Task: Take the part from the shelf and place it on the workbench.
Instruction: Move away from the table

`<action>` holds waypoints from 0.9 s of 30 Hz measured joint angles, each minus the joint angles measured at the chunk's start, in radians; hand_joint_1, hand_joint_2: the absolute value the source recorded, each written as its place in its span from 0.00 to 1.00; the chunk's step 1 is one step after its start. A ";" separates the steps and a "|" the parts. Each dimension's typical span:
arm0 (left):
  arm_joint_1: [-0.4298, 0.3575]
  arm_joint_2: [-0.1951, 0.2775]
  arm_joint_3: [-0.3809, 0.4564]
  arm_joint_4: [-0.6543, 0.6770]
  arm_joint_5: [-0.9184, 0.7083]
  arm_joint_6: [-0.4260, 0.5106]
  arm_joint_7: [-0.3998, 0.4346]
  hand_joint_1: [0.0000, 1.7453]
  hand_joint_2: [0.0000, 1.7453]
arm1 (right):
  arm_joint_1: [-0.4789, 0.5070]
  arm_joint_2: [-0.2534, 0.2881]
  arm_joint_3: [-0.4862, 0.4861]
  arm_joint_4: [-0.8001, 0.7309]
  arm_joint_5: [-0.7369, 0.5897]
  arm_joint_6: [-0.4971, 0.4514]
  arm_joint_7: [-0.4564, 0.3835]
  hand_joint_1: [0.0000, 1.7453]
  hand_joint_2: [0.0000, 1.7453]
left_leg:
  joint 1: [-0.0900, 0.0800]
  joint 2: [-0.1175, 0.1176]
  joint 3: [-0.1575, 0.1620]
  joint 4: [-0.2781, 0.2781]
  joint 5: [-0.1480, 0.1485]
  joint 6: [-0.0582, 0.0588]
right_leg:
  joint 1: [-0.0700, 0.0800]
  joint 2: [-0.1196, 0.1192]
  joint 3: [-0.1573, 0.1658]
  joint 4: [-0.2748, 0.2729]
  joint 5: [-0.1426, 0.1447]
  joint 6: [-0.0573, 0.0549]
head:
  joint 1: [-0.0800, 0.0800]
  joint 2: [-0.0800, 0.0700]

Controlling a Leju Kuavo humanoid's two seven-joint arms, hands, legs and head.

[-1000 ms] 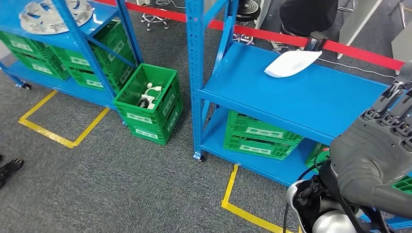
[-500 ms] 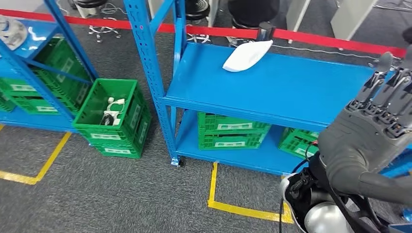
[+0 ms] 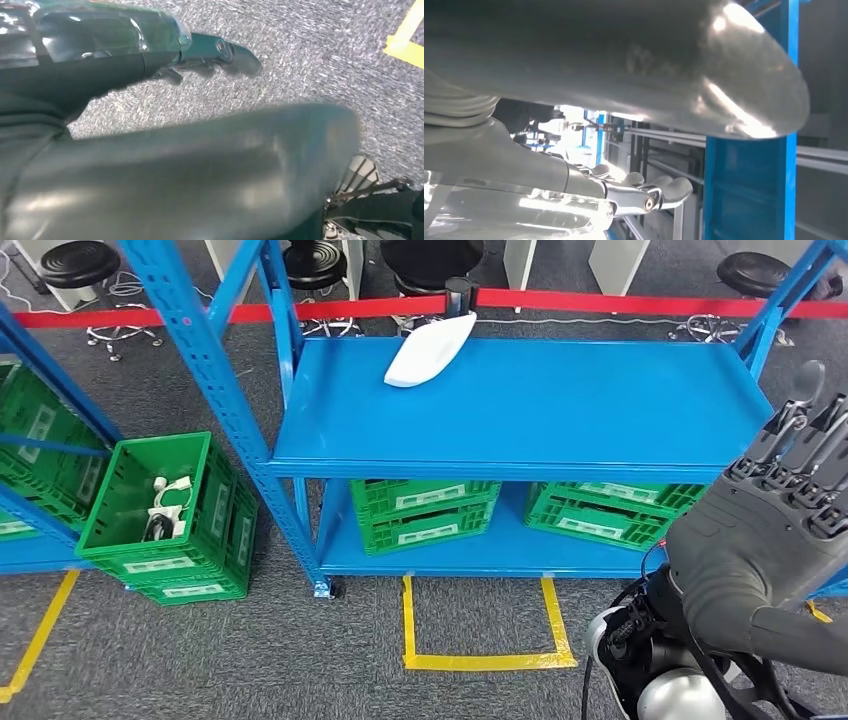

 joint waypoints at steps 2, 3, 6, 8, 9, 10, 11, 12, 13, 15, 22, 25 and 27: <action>-0.002 -0.002 0.000 0.000 0.000 0.000 0.000 0.00 0.00 | -0.002 -0.002 0.001 -0.001 0.000 0.000 0.000 0.00 0.00 | 0.004 -0.064 -0.008 0.030 -0.026 -0.007 | -0.005 0.015 0.011 -0.015 0.004 -0.011 | -0.003 0.000; -0.002 -0.002 0.000 0.000 0.000 0.000 0.000 0.00 0.00 | -0.003 -0.002 0.002 -0.002 0.000 0.000 0.000 0.00 0.00 | 0.006 -0.102 -0.030 0.076 -0.051 -0.009 | -0.007 0.022 0.016 -0.021 0.005 -0.016 | -0.007 0.000; 0.006 -0.001 0.000 0.000 0.000 0.000 0.000 0.00 0.00 | -0.002 -0.003 0.003 -0.001 0.000 0.000 0.000 0.00 0.00 | 0.006 -0.125 -0.138 0.256 -0.112 -0.009 | -0.004 0.056 0.018 -0.021 0.002 -0.023 | -0.025 0.000; 0.009 0.000 0.000 0.001 0.000 0.000 0.000 0.00 0.00 | -0.001 -0.003 0.004 0.000 0.000 0.000 0.000 0.00 0.00 | 0.005 -0.122 -0.162 0.256 -0.070 -0.008 | -0.003 0.086 0.020 -0.018 -0.002 -0.022 | -0.034 0.000; 0.010 0.000 0.000 0.001 0.000 0.000 0.000 0.00 0.00 | -0.001 -0.003 0.005 0.000 0.000 0.000 0.000 0.00 0.00 | 0.006 -0.130 -0.147 0.203 -0.023 -0.006 | -0.004 0.102 0.022 -0.014 -0.005 -0.020 | -0.038 0.000; 0.010 0.001 0.000 0.001 0.000 0.000 0.000 0.00 0.00 | -0.001 -0.003 0.005 0.001 0.000 0.000 0.000 0.00 0.00 | 0.009 -0.157 -0.125 0.142 0.015 -0.004 | -0.005 0.115 0.024 -0.010 -0.010 -0.017 | -0.041 0.000; 0.010 0.001 0.000 0.001 0.000 0.000 0.000 0.00 0.00 | -0.002 -0.003 0.005 0.001 0.000 0.000 0.001 0.00 0.00 | 0.013 -0.187 -0.102 0.086 0.042 -0.002 | -0.006 0.129 0.023 -0.003 -0.015 -0.012 | -0.043 0.000; 0.011 0.001 0.000 0.001 0.000 0.000 0.000 0.00 0.00 | -0.003 -0.003 0.006 0.001 0.001 0.000 0.002 0.00 0.00 | 0.014 -0.210 -0.087 0.051 0.052 0.001 | -0.009 0.141 0.020 0.001 -0.018 -0.006 | -0.044 0.000; 0.011 0.002 -0.001 0.001 0.000 -0.001 0.001 0.00 0.00 | -0.003 -0.003 0.006 0.002 0.001 0.000 0.004 0.00 0.00 | 0.013 -0.224 -0.079 0.038 0.048 0.004 | -0.012 0.154 0.017 0.003 -0.018 0.001 | -0.044 0.000; 0.011 0.003 -0.001 0.001 -0.001 -0.002 0.001 0.00 0.00 | -0.003 -0.004 0.008 0.001 0.003 0.000 0.008 0.00 0.00 | 0.009 -0.200 -0.070 0.027 0.044 0.013 | -0.018 0.182 0.011 0.001 -0.015 0.014 | -0.043 0.000; 0.016 0.007 0.001 0.002 0.043 0.021 0.031 0.00 0.25 | 0.020 -0.010 0.011 0.031 -0.016 0.012 0.116 0.00 1.00 | 0.004 -0.092 -0.040 0.006 0.034 0.037 | -0.018 0.053 -0.135 0.278 -0.129 0.044 | -0.018 0.000; 0.017 0.002 0.022 0.002 0.132 0.058 0.079 0.00 1.00 | 0.069 -0.023 0.007 0.177 -0.230 0.070 0.213 0.00 1.00 | 0.003 -0.080 -0.036 0.006 0.027 0.031 | -0.020 0.051 -0.080 0.154 -0.038 0.040 | -0.017 0.000; 0.017 -0.006 0.039 0.002 0.155 0.072 0.103 0.00 1.00 | 0.079 -0.026 0.003 0.373 -0.375 0.098 0.172 0.00 1.00 | 0.004 -0.081 -0.040 0.003 0.028 0.025 | -0.015 0.049 -0.016 0.025 0.003 0.030 | -0.019 0.000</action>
